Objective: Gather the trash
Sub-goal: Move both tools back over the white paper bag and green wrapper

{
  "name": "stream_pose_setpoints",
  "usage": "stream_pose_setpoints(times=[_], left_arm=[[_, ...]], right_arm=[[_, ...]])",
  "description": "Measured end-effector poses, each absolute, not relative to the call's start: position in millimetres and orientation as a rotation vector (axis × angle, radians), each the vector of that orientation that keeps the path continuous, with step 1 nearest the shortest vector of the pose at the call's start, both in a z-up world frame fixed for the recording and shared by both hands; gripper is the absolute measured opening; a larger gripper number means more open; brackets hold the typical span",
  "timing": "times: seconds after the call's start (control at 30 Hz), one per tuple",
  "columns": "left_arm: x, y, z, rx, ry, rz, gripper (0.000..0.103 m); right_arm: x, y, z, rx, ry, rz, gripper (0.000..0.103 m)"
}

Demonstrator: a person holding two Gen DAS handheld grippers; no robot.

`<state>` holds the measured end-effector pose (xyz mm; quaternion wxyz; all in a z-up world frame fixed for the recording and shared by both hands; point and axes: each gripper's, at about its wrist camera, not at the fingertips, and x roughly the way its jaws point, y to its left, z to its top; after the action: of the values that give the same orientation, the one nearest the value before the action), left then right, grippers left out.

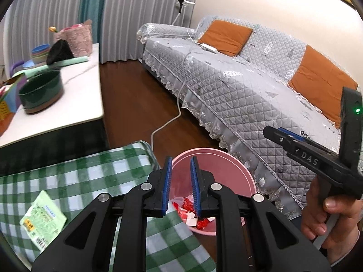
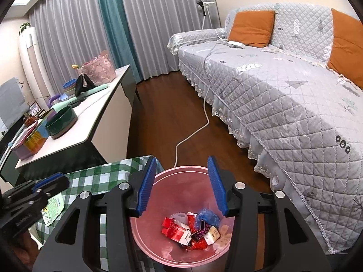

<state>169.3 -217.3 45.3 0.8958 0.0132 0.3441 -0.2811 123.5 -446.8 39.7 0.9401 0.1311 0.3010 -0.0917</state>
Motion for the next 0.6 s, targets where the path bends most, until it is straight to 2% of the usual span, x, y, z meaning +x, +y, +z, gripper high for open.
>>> stream_pose_setpoints(times=[0.6], left_arm=[[123.1, -91.1, 65.2, -0.048, 0.654, -0.403, 0.017]], right_arm=[[117.5, -362.5, 48.3, 0.157, 0.579, -0.053, 0.047]])
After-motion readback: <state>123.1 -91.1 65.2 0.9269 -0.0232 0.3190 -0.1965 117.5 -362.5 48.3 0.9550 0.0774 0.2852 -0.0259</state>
